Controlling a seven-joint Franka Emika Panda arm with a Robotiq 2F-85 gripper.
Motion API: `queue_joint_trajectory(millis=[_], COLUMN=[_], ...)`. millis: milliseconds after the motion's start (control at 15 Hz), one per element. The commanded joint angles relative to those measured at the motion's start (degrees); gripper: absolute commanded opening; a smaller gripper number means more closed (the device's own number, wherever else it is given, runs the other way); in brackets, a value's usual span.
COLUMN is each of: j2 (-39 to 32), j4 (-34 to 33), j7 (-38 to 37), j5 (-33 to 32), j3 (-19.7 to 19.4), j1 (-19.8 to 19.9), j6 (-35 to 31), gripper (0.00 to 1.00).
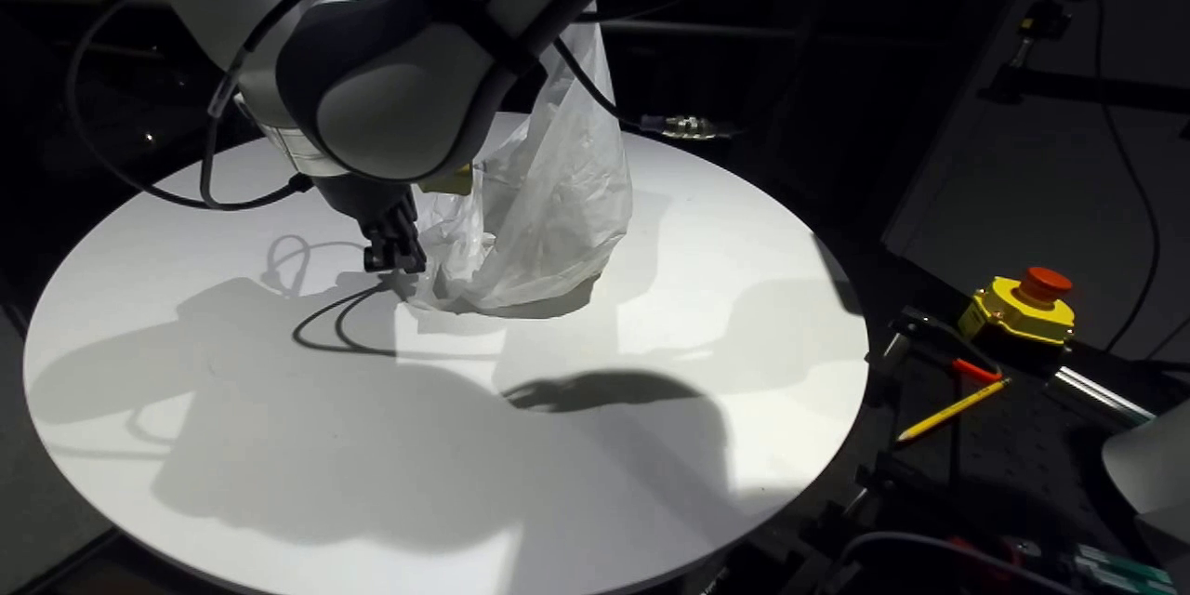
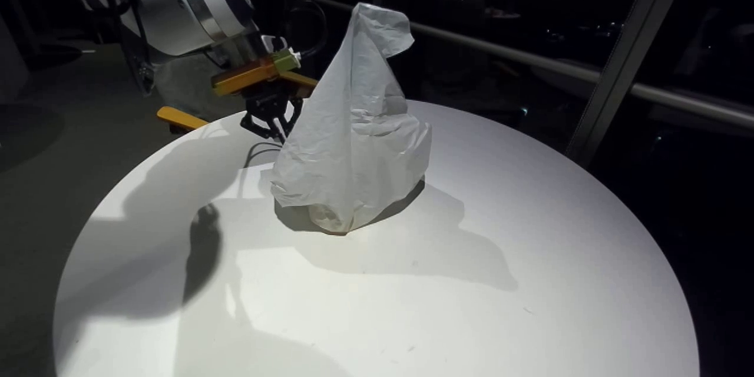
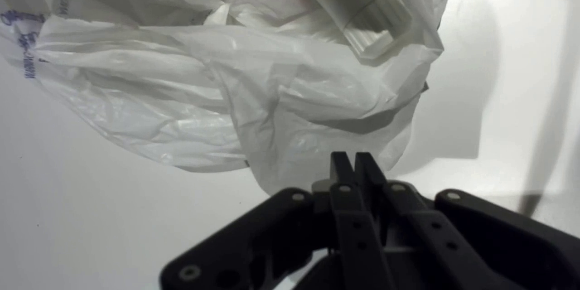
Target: Place the three containers inside the white plastic, pull up the plastic bag
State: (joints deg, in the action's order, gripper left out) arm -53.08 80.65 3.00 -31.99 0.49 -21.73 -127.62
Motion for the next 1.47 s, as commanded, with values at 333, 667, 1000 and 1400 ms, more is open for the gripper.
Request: queue_joint_trajectory(millis=[333,667,1000,1400], j2=[0.7,-0.72,-2.08,-3.76], j4=[-0.69,-2.17,-3.29,-7.87], j7=[-4.84,-8.7,-13.04,-9.05], j5=[-1.35,-3.05,-3.8,-3.19], j3=[-1.9,-3.76,-4.82,-6.78], j1=[-2.11,-3.4,-3.9,1.18], j6=[-0.54,-0.91,-1.83,-0.97], gripper=[0.5,0.87,1.0,1.0])
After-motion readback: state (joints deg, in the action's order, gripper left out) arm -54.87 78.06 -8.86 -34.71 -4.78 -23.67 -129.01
